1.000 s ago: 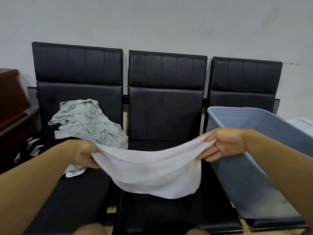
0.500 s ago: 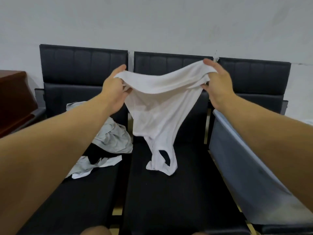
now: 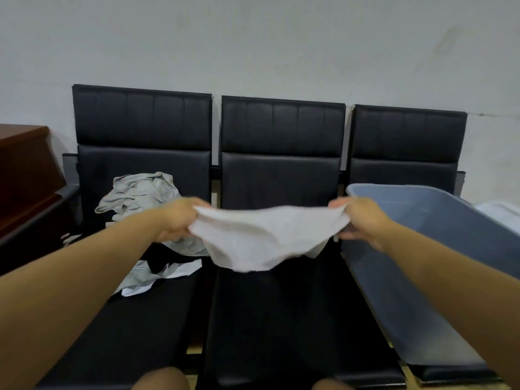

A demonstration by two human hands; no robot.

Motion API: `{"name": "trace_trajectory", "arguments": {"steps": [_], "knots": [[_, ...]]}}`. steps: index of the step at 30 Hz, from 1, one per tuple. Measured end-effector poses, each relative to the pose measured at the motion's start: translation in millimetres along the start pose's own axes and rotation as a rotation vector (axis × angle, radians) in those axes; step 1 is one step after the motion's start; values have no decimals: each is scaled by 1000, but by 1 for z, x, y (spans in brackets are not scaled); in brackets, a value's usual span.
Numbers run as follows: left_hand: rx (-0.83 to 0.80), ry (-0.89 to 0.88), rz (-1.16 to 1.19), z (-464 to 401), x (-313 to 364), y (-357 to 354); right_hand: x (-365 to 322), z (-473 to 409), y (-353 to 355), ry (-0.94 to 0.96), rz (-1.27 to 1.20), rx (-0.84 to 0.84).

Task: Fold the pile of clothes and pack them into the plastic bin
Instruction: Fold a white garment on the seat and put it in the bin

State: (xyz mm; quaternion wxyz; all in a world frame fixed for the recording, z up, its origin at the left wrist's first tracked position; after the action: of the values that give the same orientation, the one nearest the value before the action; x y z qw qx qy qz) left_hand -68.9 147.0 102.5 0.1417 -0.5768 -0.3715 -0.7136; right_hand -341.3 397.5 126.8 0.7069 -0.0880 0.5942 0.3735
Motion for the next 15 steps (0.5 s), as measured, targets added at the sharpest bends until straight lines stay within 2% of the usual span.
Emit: {"name": "trace_trajectory", "arguments": {"steps": [3, 5, 7, 10, 13, 15], "knots": [[-247, 221, -271, 21, -40, -9, 42, 11, -1, -207, 511, -227], [-327, 291, -350, 30, -57, -13, 60, 15, 2, -282, 827, -366], [-419, 331, -434, 36, -64, -17, 72, 20, 6, -364, 1012, -503], [-579, 374, -643, 42, -70, -19, 79, 26, 12, -469, 1055, -678], [-645, 484, -615, 48, -75, -17, 83, 29, 17, -518, 1030, -800], [-754, 498, -620, 54, -75, -15, 86, 28, 20, -499, 1002, -805]]}}
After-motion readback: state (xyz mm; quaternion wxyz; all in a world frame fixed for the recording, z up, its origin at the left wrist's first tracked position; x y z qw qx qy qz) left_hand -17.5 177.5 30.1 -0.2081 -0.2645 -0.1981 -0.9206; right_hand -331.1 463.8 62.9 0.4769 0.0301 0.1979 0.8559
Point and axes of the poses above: each hand's wrist, its own z-axis away from the middle knuckle, its own y-axis out of the back of the hand, x = y × z, the point moved 3 cm from there along -z, towards the middle knuckle, and after that the axes turned 10 degrees about -y, right-handed, at the moved point
